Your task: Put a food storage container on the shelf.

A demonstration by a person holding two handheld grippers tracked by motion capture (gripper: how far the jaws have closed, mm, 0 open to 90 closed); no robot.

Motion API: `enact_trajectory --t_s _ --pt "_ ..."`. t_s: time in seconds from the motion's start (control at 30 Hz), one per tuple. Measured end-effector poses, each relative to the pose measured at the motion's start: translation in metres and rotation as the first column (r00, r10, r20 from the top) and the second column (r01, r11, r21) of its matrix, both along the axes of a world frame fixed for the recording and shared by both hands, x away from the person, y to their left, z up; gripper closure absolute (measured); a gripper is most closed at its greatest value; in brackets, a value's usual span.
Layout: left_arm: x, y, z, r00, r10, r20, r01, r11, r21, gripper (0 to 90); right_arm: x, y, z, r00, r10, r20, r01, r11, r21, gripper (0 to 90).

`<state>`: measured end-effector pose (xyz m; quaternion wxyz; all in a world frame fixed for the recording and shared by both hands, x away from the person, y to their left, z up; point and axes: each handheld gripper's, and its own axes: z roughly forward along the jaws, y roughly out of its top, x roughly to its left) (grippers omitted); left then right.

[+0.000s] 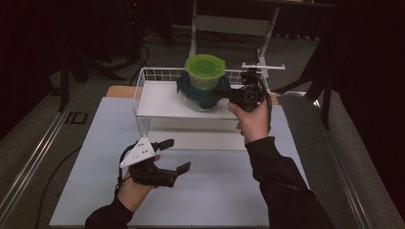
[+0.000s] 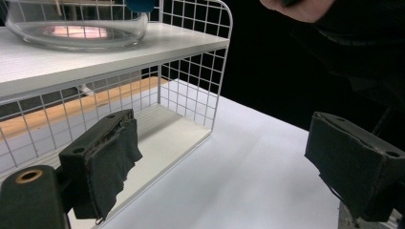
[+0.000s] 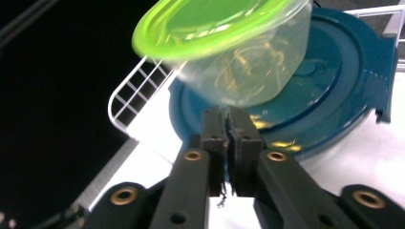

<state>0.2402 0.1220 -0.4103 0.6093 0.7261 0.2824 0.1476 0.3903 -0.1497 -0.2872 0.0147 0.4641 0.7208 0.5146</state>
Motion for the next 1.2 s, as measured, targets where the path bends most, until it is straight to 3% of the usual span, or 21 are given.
enact_trajectory --t_s 0.13,0.33,0.47,0.6,0.67,0.77,0.87,0.93,1.2 --pt "-0.001 0.0 0.001 1.0 -0.01 -0.001 0.01 0.9999 0.004 10.5 -0.013 -0.003 -0.003 0.9991 0.031 0.03 -0.031 0.999 -0.02 77.7" --pt "-0.002 0.002 0.006 0.9998 -0.011 0.014 0.011 0.9999 0.002 8.6 -0.031 -0.007 -0.009 0.9947 0.065 0.08 -0.063 0.997 -0.037 51.9" --pt "-0.003 0.004 0.008 0.9998 -0.012 0.016 0.012 0.9999 0.001 7.2 -0.044 -0.008 -0.016 0.9876 0.085 0.132 -0.077 0.995 -0.064 33.0" --pt "-0.003 0.005 0.008 0.9999 -0.016 0.002 0.016 0.9998 -0.008 4.9 -0.056 -0.013 -0.027 0.9744 0.15 0.168 -0.147 0.989 -0.033 19.1" --pt "-0.003 0.005 0.007 0.9999 -0.017 -0.002 0.017 0.9998 -0.012 4.9 -0.06 -0.014 -0.03 0.9716 0.15 0.183 -0.145 0.989 -0.038 19.2" --pt "-0.004 0.006 0.004 0.9998 -0.014 0.01 0.014 0.9998 -0.016 4.9 -0.076 -0.018 -0.043 0.9568 0.161 0.242 -0.148 0.986 -0.071 16.2" --pt "-0.005 0.005 0.002 0.9997 -0.022 0.014 0.022 0.9997 -0.007 4.9 -0.084 -0.02 -0.051 0.9523 0.161 0.259 -0.143 0.986 -0.088 16.0" --pt "-0.008 0.004 0.0 0.9993 -0.035 0.014 0.035 0.9994 -0.005 4.9 -0.095 -0.023 -0.068 0.9456 0.161 0.283 -0.134 0.985 -0.111 15.9" --pt "-0.015 -0.002 -0.015 0.9976 -0.069 0.0 0.069 0.9976 0.005 4.9 -0.113 -0.032 -0.114 0.9448 0.179 0.274 -0.144 0.979 -0.143 15.7"
